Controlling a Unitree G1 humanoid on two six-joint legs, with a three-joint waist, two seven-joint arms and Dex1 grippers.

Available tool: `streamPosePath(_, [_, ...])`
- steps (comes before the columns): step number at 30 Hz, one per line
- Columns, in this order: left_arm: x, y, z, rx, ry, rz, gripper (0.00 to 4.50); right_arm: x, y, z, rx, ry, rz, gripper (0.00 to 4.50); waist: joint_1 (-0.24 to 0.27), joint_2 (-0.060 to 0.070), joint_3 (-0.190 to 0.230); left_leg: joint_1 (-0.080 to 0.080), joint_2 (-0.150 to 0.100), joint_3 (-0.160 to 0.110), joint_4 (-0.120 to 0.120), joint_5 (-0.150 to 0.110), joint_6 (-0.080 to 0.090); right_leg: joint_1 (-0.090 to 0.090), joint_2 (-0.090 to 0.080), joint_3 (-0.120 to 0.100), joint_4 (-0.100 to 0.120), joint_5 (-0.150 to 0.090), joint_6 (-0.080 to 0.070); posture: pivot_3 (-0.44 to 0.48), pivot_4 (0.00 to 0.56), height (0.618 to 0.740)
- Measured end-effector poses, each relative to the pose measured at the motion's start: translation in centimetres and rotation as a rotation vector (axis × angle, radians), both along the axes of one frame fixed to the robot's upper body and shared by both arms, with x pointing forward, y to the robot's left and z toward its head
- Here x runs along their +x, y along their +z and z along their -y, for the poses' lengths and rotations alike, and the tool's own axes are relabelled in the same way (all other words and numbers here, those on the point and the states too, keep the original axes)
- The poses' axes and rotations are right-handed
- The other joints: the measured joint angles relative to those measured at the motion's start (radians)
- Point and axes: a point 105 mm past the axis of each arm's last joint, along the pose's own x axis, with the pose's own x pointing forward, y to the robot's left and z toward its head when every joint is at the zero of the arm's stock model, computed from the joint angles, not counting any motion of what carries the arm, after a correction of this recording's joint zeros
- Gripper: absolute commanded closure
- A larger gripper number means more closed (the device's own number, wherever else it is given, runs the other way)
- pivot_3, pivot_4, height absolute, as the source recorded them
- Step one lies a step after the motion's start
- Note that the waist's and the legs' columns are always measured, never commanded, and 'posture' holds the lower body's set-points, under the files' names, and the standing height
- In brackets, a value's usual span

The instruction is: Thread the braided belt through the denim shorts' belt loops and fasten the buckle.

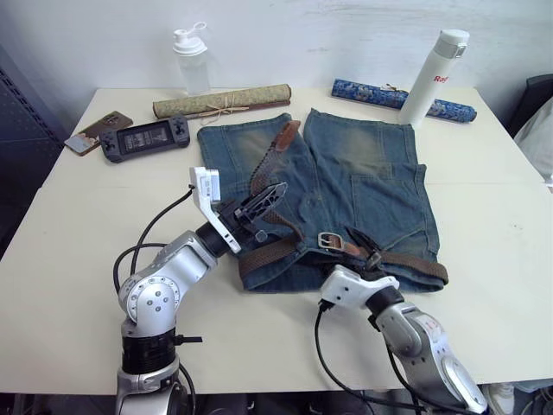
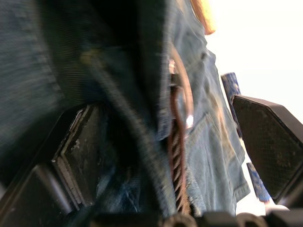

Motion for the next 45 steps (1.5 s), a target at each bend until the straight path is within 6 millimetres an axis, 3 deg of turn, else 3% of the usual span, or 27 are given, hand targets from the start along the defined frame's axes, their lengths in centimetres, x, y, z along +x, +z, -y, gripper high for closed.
streamPosePath(1, [0.0,0.0,0.0,0.002,0.001,-0.001,4.50,0.1,0.0,0.1,0.001,-0.004,-0.001,0.65,0.001,0.000,0.000,0.000,0.000,0.000,0.000,0.000,0.000,0.000,0.000,0.000,0.000,0.000,0.000,0.000,0.150,0.717])
streamPosePath(6, [0.0,-0.1,0.0,0.013,-0.001,-0.002,4.50,0.3,-1.0,0.8,0.027,-0.067,-0.042,2.79,0.000,0.000,0.000,0.000,0.000,0.000,0.000,0.000,0.000,0.000,0.000,0.000,0.000,0.000,0.000,0.000,0.150,0.717])
streamPosePath(9, [0.0,-0.3,-0.1,0.016,0.003,-0.009,4.50,0.3,-1.3,2.4,0.026,-0.133,-0.060,4.21,-0.001,0.000,0.000,0.000,0.000,0.000,-0.001,0.000,0.000,0.000,0.000,0.000,0.000,0.000,0.000,0.000,0.150,0.717])
streamPosePath(10, [0.0,-0.4,0.0,0.018,0.002,-0.011,4.50,0.3,-1.4,2.5,0.026,-0.138,-0.063,4.41,-0.002,0.000,0.000,0.000,0.000,0.000,-0.001,0.000,0.000,-0.001,0.000,0.000,0.000,0.000,0.000,0.000,0.150,0.717])
streamPosePath(18, [0.1,-1.3,0.4,0.105,0.008,-0.012,4.50,0.4,-1.2,2.4,0.017,-0.121,-0.059,4.41,-0.002,0.000,0.000,0.000,0.000,0.000,-0.001,0.000,0.000,-0.001,0.001,0.000,0.000,0.000,0.000,0.000,0.150,0.717])
streamPosePath(22, [0.0,-3.2,1.2,0.281,0.003,0.005,4.50,0.8,-0.5,2.1,0.035,-0.113,-0.052,4.41,-0.003,0.000,0.000,0.000,0.000,0.001,-0.002,0.000,-0.001,-0.002,0.002,0.001,0.000,0.000,0.000,0.000,0.150,0.717])
streamPosePath(28, [-0.2,-7.1,2.0,0.559,-0.002,0.042,4.50,1.3,-0.4,1.4,0.289,-0.159,-0.207,4.41,-0.005,0.000,0.000,0.000,0.002,0.001,-0.003,0.001,-0.002,-0.002,0.003,0.002,0.000,-0.001,-0.001,0.000,0.150,0.717])
streamPosePath(37, [1.2,-9.2,0.6,0.737,0.147,0.012,4.50,1.4,0.5,0.8,0.630,-0.207,-0.411,4.41,-0.007,0.000,0.000,0.000,0.001,0.001,-0.004,0.000,-0.001,-0.003,0.002,0.001,0.001,-0.001,-0.001,0.000,0.150,0.717])
streamPosePath(41, [1.2,-10.2,0.4,0.839,0.159,0.021,4.50,1.5,0.9,0.6,0.672,-0.205,-0.447,4.41,-0.008,0.000,0.000,0.000,0.001,0.001,-0.005,0.000,-0.001,-0.003,0.002,0.001,0.001,-0.001,-0.001,0.000,0.150,0.717])
streamPosePath(45, [1.5,-10.3,0.8,0.837,0.164,0.002,4.50,1.5,1.6,0.4,0.677,-0.192,-0.442,4.41,-0.012,0.000,0.000,0.000,0.001,0.001,-0.005,0.000,-0.001,-0.004,0.001,0.001,0.001,-0.001,-0.001,0.000,0.150,0.717])
